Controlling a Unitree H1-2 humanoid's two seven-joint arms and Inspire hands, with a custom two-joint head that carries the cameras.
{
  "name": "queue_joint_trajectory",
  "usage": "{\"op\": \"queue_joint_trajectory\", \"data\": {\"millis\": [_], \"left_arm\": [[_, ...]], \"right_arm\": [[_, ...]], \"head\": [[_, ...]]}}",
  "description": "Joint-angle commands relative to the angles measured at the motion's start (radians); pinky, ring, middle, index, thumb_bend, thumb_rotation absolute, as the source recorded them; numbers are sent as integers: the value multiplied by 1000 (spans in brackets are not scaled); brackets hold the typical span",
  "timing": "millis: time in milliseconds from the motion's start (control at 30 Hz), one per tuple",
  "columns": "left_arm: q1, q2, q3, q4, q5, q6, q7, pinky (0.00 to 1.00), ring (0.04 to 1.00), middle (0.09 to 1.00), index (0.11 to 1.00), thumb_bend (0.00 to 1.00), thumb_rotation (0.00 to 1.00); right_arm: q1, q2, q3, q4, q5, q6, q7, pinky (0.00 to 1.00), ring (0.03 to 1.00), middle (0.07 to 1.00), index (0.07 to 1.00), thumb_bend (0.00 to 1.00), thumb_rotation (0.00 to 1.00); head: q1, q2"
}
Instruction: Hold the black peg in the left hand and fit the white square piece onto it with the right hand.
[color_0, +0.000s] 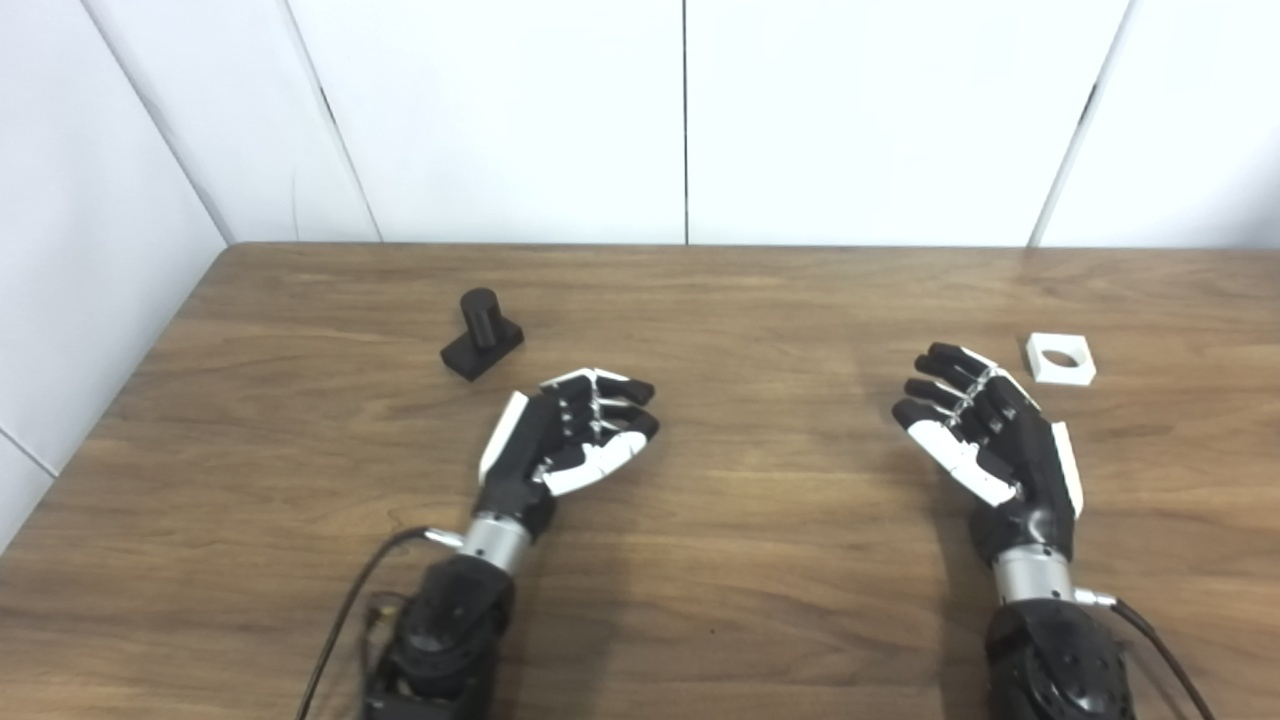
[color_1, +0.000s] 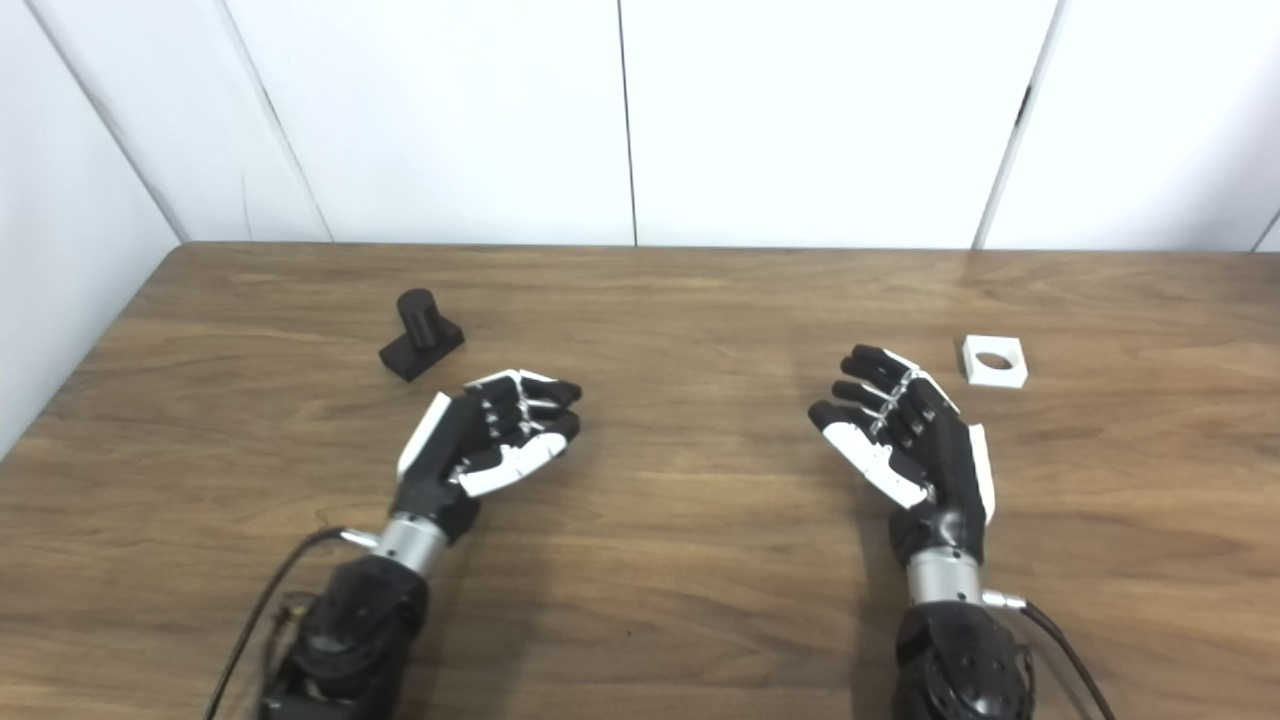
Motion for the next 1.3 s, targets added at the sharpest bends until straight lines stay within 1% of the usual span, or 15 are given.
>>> {"op": "queue_joint_trajectory", "data": {"millis": [0,67,100,133,200,267,400,500,633,733,867,933,1000,1133,1267], "left_arm": [[-54,43,4,-59,28,9,-15,453,586,663,497,504,65],[-63,77,-1,-77,61,23,-19,473,590,658,497,504,62],[-69,96,-6,-86,82,32,-23,498,603,655,497,505,62],[-74,111,-8,-93,97,41,-27,536,625,652,497,507,64],[-87,144,-11,-118,126,71,-44,527,625,650,496,508,64],[-96,162,-13,-137,144,95,-54,519,622,649,496,508,64],[-125,214,-18,-196,192,192,-91,499,611,650,496,508,64],[-163,273,-29,-245,220,287,-143,499,616,661,496,509,65],[-203,328,-37,-272,255,350,-185,495,619,668,496,510,64],[-232,363,-44,-278,303,363,-215,507,622,670,496,511,66],[-269,413,-62,-282,365,362,-256,518,646,699,496,511,70],[-285,432,-65,-280,397,363,-273,532,665,711,607,648,132],[-303,451,-67,-278,438,364,-284,542,676,717,652,714,176],[-337,494,-82,-264,557,363,-299,566,698,722,663,753,216],[-360,517,-86,-244,683,364,-331,557,717,749,676,755,239]], "right_arm": [[-8,-9,-9,-1,19,-33,18,591,669,710,683,701,168],[-9,-9,-10,1,23,-32,18,595,670,709,682,703,155],[-10,-11,-10,3,21,-33,18,593,669,709,683,702,154],[-11,-13,-9,5,18,-34,17,592,670,712,685,707,174],[-14,-14,-9,5,13,-31,13,589,668,710,682,720,192],[-15,-15,-10,5,15,-31,13,589,668,710,680,724,197],[-19,-17,-11,11,21,-37,18,596,671,715,681,724,200],[-20,-16,-10,12,18,-37,17,590,670,715,680,720,194],[-22,-15,-9,16,26,-33,21,585,665,709,680,715,178],[-24,-14,-8,18,29,-27,23,577,665,709,679,719,183],[-27,-14,-9,25,29,-29,28,576,664,706,678,722,186],[-27,-15,-9,25,23,-29,27,574,662,706,679,726,194],[-28,-17,-10,28,19,-31,26,576,663,713,680,733,209],[-30,-19,-12,33,16,-30,24,576,667,720,678,727,203],[-31,-20,-14,41,22,-39,29,572,666,722,683,724,189]], "head": [[0,1],[3,3],[4,3],[5,2],[6,2],[9,2],[10,0],[13,-1],[16,-1],[15,-1],[15,-1],[20,0],[20,-1],[21,-2],[20,-5]]}}
